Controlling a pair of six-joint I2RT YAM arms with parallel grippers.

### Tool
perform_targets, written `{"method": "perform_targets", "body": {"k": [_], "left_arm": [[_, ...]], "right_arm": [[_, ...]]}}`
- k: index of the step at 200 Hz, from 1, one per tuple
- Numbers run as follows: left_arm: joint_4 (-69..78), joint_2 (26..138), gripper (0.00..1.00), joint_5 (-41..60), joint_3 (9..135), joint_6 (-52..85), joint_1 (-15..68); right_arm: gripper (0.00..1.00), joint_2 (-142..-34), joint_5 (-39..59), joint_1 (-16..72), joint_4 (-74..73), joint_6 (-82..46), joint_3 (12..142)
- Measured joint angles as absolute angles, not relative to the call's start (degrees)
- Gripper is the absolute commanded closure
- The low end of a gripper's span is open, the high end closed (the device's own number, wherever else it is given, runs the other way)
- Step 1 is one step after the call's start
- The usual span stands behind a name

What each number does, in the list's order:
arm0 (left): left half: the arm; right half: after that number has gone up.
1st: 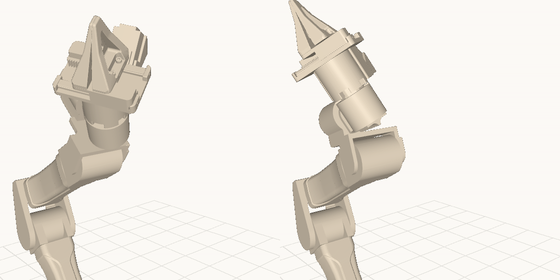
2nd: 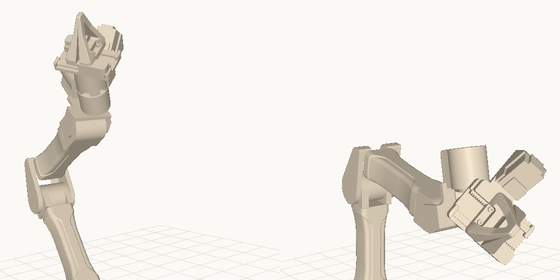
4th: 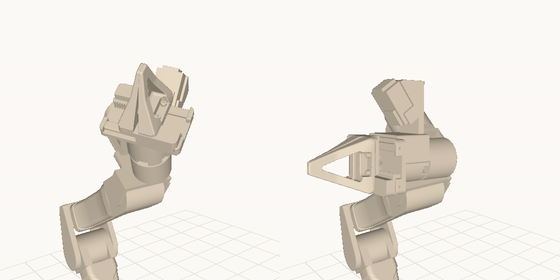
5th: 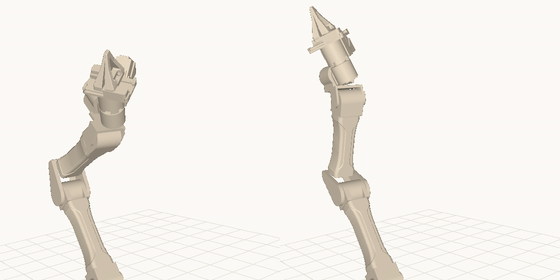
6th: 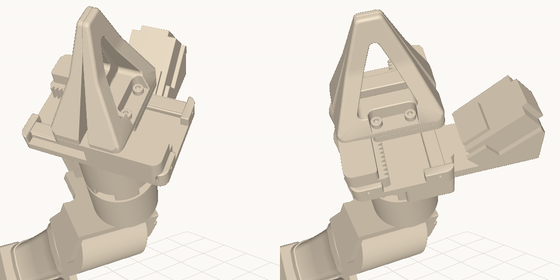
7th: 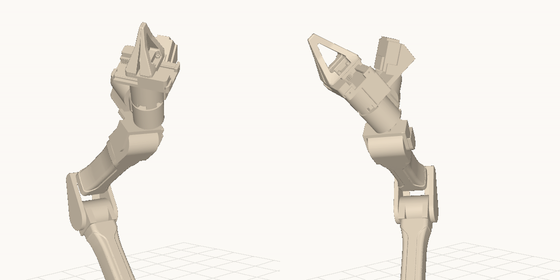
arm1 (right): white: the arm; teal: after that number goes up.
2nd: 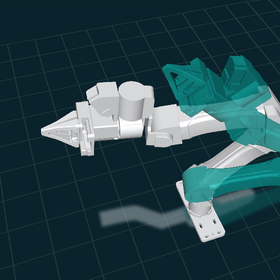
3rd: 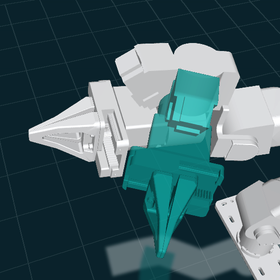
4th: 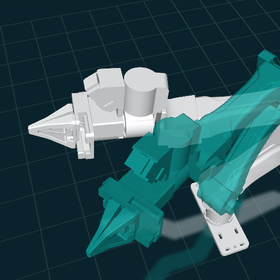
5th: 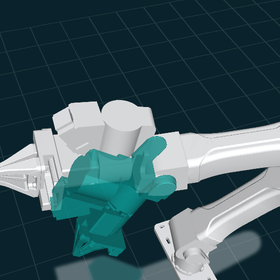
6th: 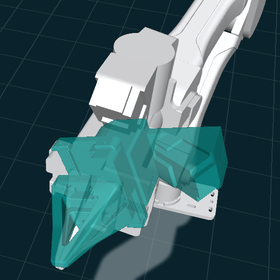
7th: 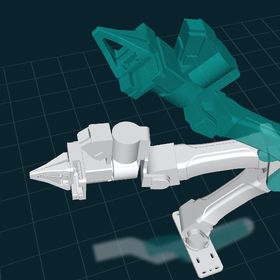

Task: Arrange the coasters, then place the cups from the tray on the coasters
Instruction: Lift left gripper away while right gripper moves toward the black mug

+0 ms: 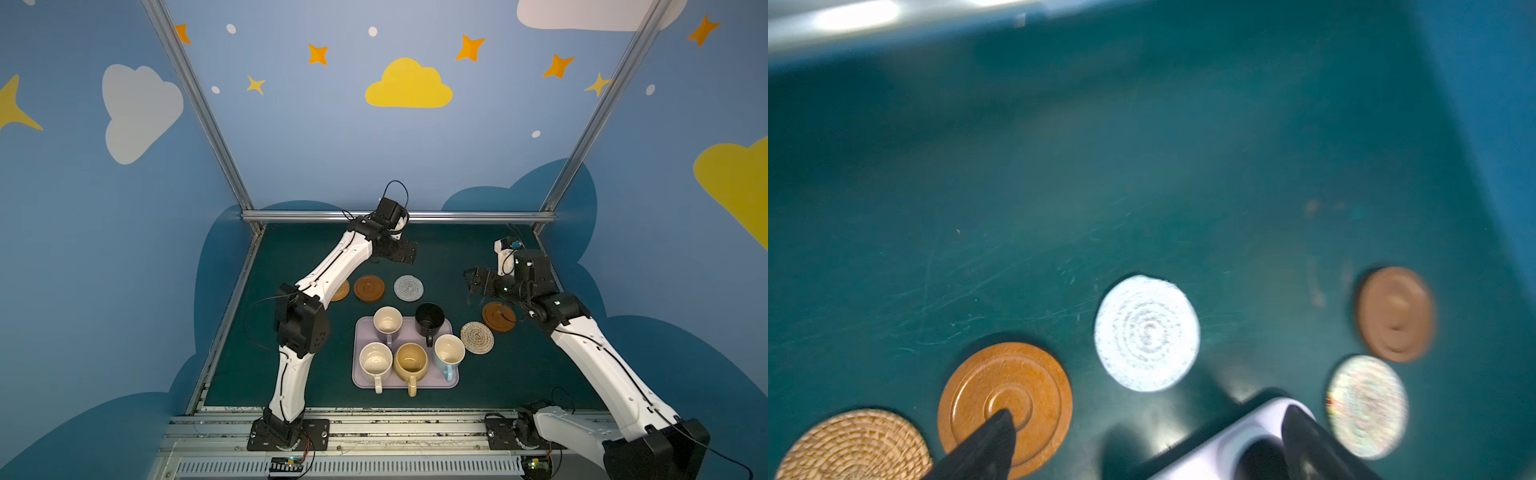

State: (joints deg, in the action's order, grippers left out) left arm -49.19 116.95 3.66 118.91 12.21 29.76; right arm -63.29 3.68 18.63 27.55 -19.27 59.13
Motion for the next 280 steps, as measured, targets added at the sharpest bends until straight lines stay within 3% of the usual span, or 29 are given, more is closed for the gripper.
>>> {"method": "perform_targets", "body": {"k": [55, 100, 182, 190, 195, 201, 226, 280], "left_arm": [[-40.7, 100.9, 0.00, 18.2, 101.9, 16.1, 29.8], [-31.1, 93.1, 0.00, 28.4, 85.5, 23.9, 30.6], [-30.5, 86.1, 0.00, 21.8, 81.4, 23.3, 38.1], [-30.2, 85.5, 0.00, 21.3, 80.8, 23.4, 38.4], [-30.1, 85.2, 0.00, 21.1, 80.5, 23.4, 38.4], [-30.0, 85.0, 0.00, 21.1, 80.2, 23.4, 38.6], [-29.9, 85.1, 0.00, 20.7, 79.2, 23.4, 39.2], [-29.8, 85.1, 0.00, 20.1, 78.1, 23.6, 40.6]], "right_arm": [[0.02, -64.6, 4.5, 18.5, 41.5, -19.4, 59.1], [0.16, -64.3, 3.7, 18.5, 49.1, -21.0, 55.5], [0.18, -72.4, 3.6, 18.5, 51.0, -24.4, 48.2], [0.16, -74.0, 3.3, 18.5, 50.9, -24.5, 48.0], [0.06, -74.9, 3.1, 18.5, 50.8, -24.5, 48.0], [0.03, -76.1, 2.6, 18.5, 50.4, -24.6, 48.0], [0.02, -79.0, 1.4, 18.6, 48.5, -25.1, 47.4], [0.19, -80.8, -0.2, 18.6, 44.9, -25.8, 46.9]]}}
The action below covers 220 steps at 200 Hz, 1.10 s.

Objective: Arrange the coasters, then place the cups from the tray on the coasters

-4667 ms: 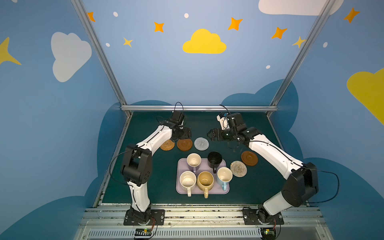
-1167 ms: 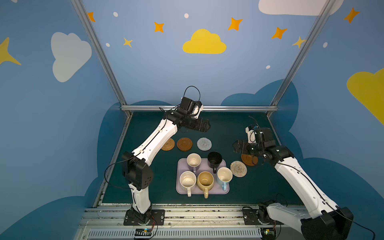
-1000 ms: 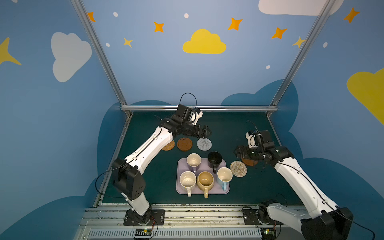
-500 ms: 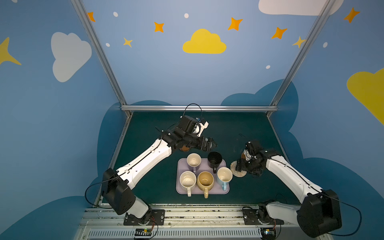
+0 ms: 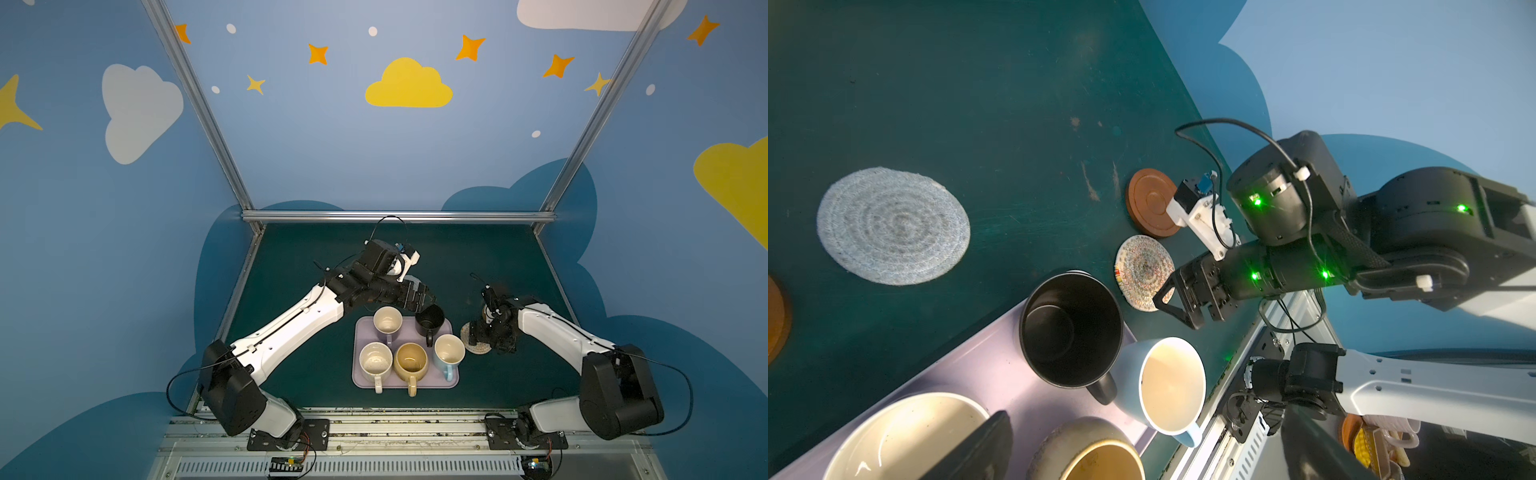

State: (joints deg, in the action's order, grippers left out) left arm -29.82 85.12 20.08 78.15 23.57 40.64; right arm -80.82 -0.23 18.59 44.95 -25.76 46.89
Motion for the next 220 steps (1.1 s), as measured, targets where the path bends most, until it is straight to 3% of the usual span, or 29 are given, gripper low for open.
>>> {"method": "perform_targets", "body": {"k": [37, 108, 145, 220], "left_arm": [[-29.7, 85.4, 0.00, 21.1, 78.2, 22.9, 41.6], [-30.0, 88.2, 0.00, 22.3, 79.5, 20.7, 44.5], [-29.9, 88.3, 0.00, 21.5, 79.5, 20.6, 44.5], [-28.3, 85.8, 0.00, 19.5, 76.8, 21.3, 43.5]], "right_arm": [[0.26, -82.6, -0.4, 18.6, 42.5, -25.8, 46.9], [0.24, -86.5, -0.2, 18.6, 40.0, -26.6, 46.9], [0.29, -87.4, -0.5, 18.7, 40.3, -26.8, 47.4], [0.31, -95.4, -1.1, 19.2, 45.1, -25.6, 55.8]]}}
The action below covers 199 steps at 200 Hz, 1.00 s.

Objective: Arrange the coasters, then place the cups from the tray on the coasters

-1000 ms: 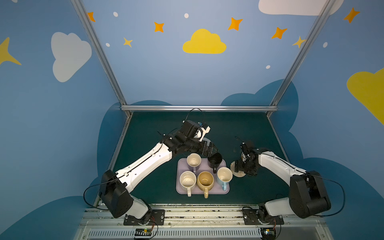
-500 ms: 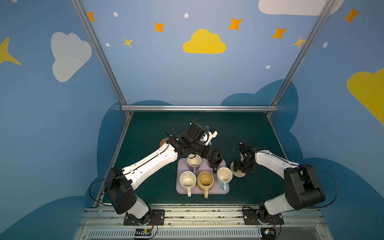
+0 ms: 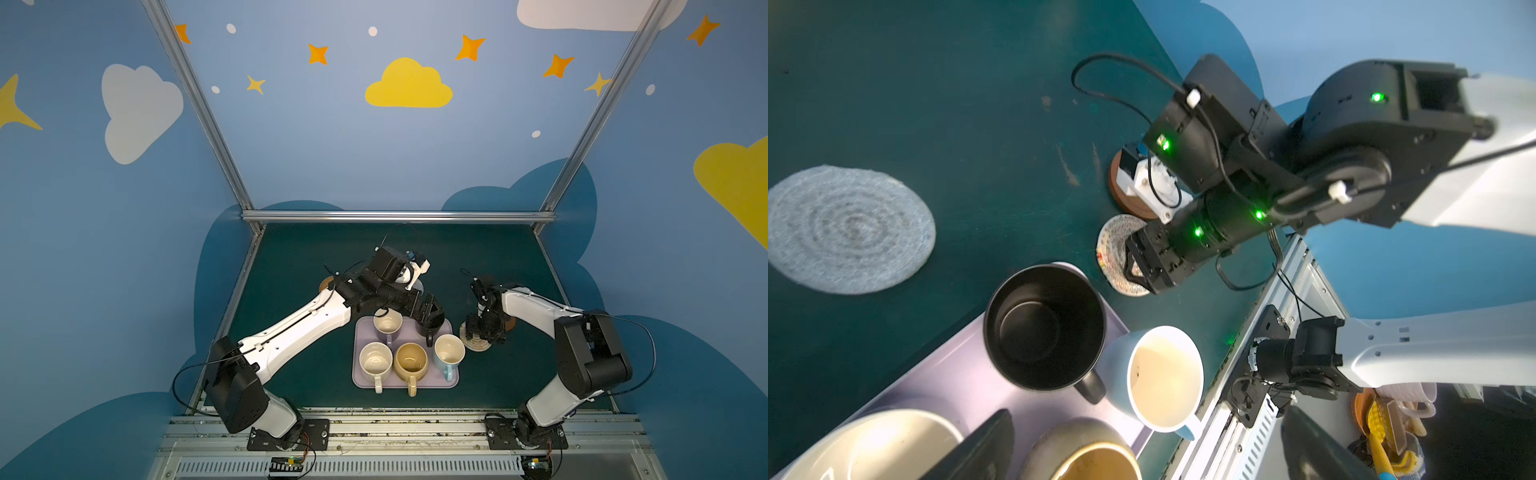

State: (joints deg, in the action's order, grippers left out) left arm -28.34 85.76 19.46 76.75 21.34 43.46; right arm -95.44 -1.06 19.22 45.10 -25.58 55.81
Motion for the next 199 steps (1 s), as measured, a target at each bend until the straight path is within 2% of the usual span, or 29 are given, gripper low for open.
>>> {"method": "perform_targets", "body": {"k": [118, 160, 199], "left_arm": [[-26.9, 85.4, 0.00, 19.9, 75.3, 22.9, 40.3], [-27.0, 84.4, 0.00, 20.0, 74.3, 22.9, 39.9], [-26.9, 83.7, 0.00, 20.8, 74.0, 23.0, 39.8]], "right_arm": [[0.31, -108.6, -1.1, 19.2, 44.9, -22.6, 73.5], [0.28, -103.9, -1.4, 19.1, 46.8, -22.3, 72.2], [0.30, -96.7, -1.2, 19.0, 47.9, -24.2, 68.0]]}}
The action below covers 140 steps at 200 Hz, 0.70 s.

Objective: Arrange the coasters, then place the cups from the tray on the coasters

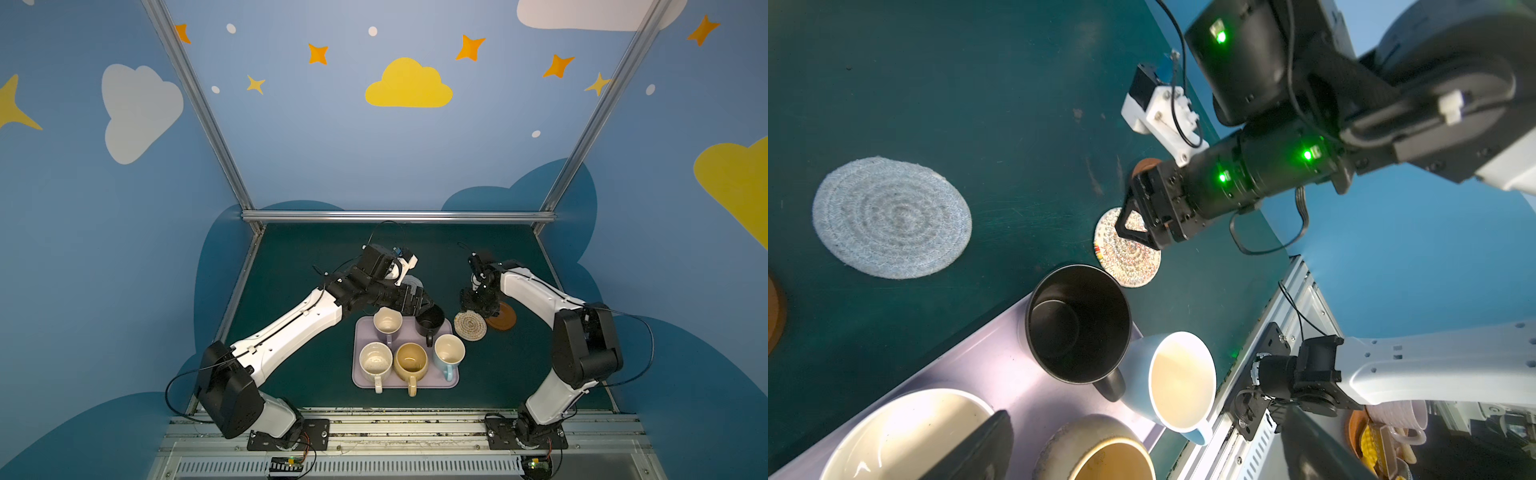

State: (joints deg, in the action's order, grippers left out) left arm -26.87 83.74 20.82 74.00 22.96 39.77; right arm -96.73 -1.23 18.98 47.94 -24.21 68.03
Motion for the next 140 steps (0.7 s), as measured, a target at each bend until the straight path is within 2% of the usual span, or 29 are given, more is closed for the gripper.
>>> {"method": "perform_targets", "body": {"k": [46, 109, 140], "left_arm": [[-26.9, 82.5, 0.00, 20.1, 73.3, 23.4, 39.5], [-26.9, 82.1, 0.00, 19.9, 73.3, 23.6, 39.4], [-26.9, 82.1, 0.00, 19.9, 73.3, 23.8, 39.4]], "right_arm": [[0.29, -95.5, -0.5, 18.9, 48.6, -27.3, 60.8], [0.32, -95.5, 0.5, 18.9, 46.0, -30.0, 58.9], [0.30, -95.5, 1.4, 18.9, 43.3, -31.6, 57.8]]}}
